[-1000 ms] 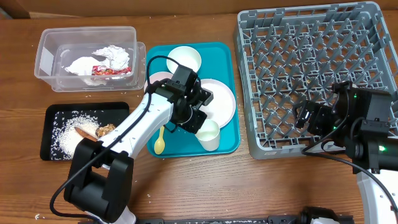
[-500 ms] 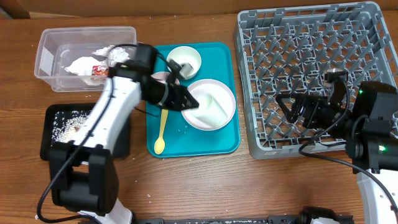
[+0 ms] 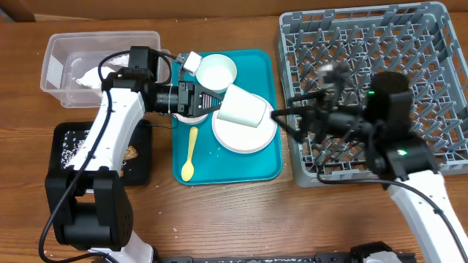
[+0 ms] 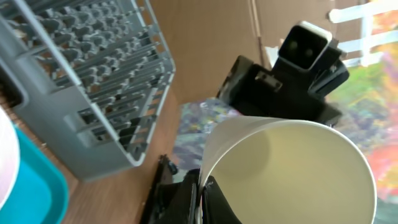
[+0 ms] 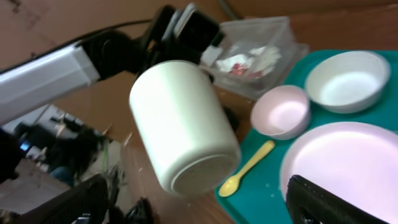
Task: Sort waste into correct bins and load items into the dishwasher
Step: 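Hand the white cup from left gripper to right gripper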
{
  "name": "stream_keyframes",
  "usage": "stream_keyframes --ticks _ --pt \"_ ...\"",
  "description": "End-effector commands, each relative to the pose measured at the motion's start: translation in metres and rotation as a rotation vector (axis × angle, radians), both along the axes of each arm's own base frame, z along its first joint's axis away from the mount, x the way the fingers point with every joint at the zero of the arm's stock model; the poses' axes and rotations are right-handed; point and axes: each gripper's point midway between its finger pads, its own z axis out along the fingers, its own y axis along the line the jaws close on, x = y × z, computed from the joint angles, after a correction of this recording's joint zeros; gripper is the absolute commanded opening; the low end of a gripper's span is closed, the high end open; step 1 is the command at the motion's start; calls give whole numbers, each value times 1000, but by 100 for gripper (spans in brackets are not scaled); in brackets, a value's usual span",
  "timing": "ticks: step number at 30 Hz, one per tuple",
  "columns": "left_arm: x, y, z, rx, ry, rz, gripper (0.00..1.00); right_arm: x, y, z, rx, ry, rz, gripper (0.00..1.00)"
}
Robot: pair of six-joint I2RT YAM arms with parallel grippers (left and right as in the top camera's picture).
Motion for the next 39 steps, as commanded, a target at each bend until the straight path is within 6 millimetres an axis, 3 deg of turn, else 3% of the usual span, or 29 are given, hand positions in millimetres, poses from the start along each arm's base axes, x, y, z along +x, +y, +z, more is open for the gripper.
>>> stream_keyframes --ticks 1,7,11,25,27,30,34,39 --pt "-3 -3 17 -65 8 -26 4 -3 21 8 33 -3 65 92" --pt "-3 -3 17 -65 19 -26 4 3 47 -3 43 -1 127 92" --pt "-3 -3 17 -65 19 -26 4 5 58 -7 50 -5 151 86" --pt "-6 -9 17 -64 5 -43 4 6 65 9 86 -79 166 56" --pt "-5 -9 17 -63 3 -43 8 6 65 9 86 -79 166 52" --pt "-4 -9 12 -35 -1 -35 24 7 64 10 86 -83 163 48" --pt "4 -7 -13 108 -18 8 34 15 45 20 98 -87 98 46" --pt "16 3 -48 326 -35 74 37 31 -12 24 64 -38 -103 46"
